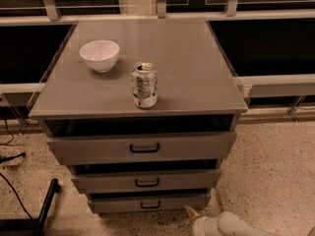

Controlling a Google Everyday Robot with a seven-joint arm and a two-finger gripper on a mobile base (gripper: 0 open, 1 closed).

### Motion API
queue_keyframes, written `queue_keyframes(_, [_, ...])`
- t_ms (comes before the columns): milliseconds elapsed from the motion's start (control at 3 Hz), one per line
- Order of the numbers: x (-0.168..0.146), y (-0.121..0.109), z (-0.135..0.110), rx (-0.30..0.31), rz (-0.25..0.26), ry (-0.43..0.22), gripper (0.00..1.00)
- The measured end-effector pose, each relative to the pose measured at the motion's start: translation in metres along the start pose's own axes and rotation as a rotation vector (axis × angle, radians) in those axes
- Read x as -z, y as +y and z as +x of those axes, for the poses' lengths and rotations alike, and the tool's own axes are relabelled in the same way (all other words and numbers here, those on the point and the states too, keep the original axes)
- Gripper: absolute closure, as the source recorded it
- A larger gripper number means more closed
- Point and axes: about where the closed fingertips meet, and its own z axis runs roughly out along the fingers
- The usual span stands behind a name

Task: Open bottom drawer

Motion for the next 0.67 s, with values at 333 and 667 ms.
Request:
queue_keyframes(333, [0.009, -0.005, -0.012, 0.012, 0.014, 0.006, 0.0])
queue_keyframes(667, [0.018, -0.011, -0.026, 0.03, 0.024, 0.01, 0.0])
